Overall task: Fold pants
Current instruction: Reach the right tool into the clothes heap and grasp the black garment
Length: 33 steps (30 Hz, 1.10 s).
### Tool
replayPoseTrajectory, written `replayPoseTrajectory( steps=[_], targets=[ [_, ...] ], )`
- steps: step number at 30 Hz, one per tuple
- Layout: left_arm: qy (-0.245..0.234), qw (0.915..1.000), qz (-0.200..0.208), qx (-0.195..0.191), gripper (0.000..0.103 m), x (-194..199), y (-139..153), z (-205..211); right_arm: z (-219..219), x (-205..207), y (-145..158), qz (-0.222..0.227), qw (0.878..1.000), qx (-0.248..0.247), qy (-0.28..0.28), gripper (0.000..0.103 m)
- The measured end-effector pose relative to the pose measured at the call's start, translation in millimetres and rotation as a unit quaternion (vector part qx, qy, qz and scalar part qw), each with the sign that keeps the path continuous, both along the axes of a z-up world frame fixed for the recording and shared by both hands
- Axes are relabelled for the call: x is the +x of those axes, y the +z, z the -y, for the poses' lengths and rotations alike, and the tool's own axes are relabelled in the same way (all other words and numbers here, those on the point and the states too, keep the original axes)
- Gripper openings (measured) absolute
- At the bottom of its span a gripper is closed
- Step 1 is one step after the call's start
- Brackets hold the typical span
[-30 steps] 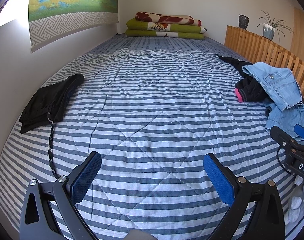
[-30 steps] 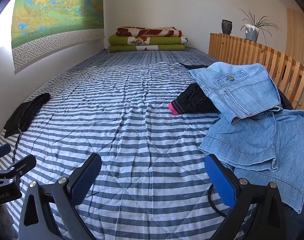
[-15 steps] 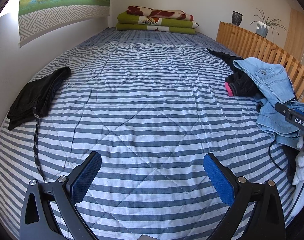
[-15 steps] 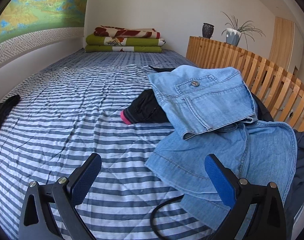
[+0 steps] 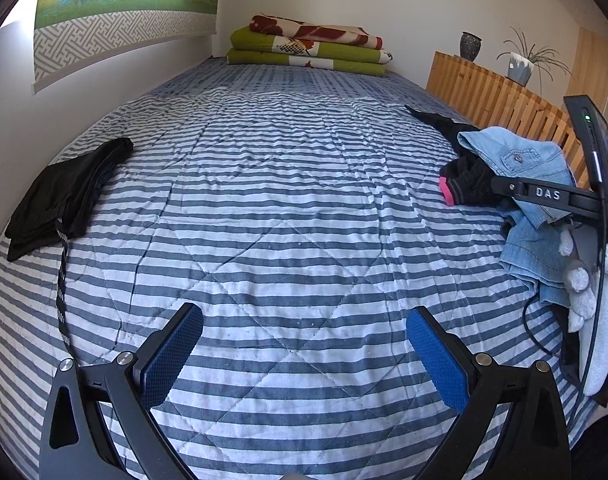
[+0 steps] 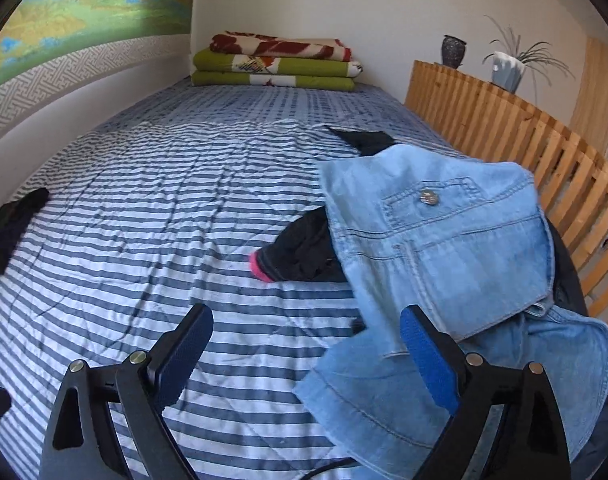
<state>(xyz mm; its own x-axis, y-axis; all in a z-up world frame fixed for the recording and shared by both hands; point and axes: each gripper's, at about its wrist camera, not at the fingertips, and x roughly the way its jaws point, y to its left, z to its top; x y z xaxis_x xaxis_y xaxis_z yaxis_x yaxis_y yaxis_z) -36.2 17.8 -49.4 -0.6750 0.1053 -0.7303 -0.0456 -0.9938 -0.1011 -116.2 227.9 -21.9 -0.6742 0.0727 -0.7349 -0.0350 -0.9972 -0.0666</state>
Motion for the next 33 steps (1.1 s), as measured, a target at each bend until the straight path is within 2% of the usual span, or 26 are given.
replayPoseTrajectory(
  steps=[2, 8, 13, 16, 19, 21, 22, 23, 25, 28, 30, 31, 33],
  targets=[
    [0.002, 1.0, -0.001, 0.003, 0.103, -0.5, 1.2, 2.4, 6.1, -16.3, -5.5, 0.01, 1.0, -0.012, -0.011, 0.093],
    [0.009, 0.9999, -0.008, 0.008, 0.103, -3.0, 5.2, 8.5, -8.4, -64.9, -28.3, 0.043, 0.991, -0.056, -0.112, 0.093],
    [0.013, 0.9997, -0.011, 0.017, 0.103, -5.2, 9.9, 14.9, -23.4, -96.5, -35.5, 0.064, 0.977, -0.03, -0.201, 0.093],
    [0.014, 0.9995, -0.015, 0.024, 0.103, -4.3, 14.3, 18.8, -38.7, -108.7, -45.7, 0.094, 0.969, -0.038, -0.224, 0.094],
    [0.016, 0.9993, -0.017, 0.031, 0.103, -3.9, 17.4, 23.2, -41.2, -112.4, -54.0, 0.112, 0.968, -0.034, -0.22, 0.093],
    [0.017, 0.9991, -0.017, 0.035, 0.103, -3.7, 18.7, 25.4, -35.4, -106.9, -54.9, 0.106, 0.971, -0.026, -0.212, 0.086],
    [0.017, 0.9991, -0.017, 0.036, 0.103, -2.8, 19.2, 26.0, -31.7, -104.2, -55.2, 0.108, 0.972, -0.022, -0.206, 0.074],
    [0.017, 0.999, -0.016, 0.038, 0.103, -1.9, 19.9, 26.7, -28.6, -103.3, -56.0, 0.113, 0.973, -0.023, -0.197, 0.056],
    [0.019, 0.9989, -0.019, 0.039, 0.103, -0.4, 22.0, 28.7, -23.9, -99.9, -58.2, 0.135, 0.975, -0.065, -0.166, 0.022],
    [0.024, 0.9988, -0.023, 0.035, 0.103, 4.0, 24.1, 32.3, -22.6, -89.9, -50.3, 0.128, 0.975, -0.08, -0.165, 0.025],
    [0.027, 0.9987, -0.024, 0.034, 0.103, 5.7, 24.1, 36.8, -25.9, -90.8, -47.7, 0.124, 0.974, -0.082, -0.171, 0.051],
    [0.028, 0.9987, -0.024, 0.034, 0.103, 6.5, 24.1, 38.7, -29.0, -91.3, -46.4, 0.119, 0.973, -0.083, -0.181, 0.068],
    [0.032, 0.9988, -0.025, 0.029, 0.103, 7.3, 23.5, 42.4, -33.8, -96.1, -46.9, 0.114, 0.971, -0.088, -0.193, 0.07]
  ],
)
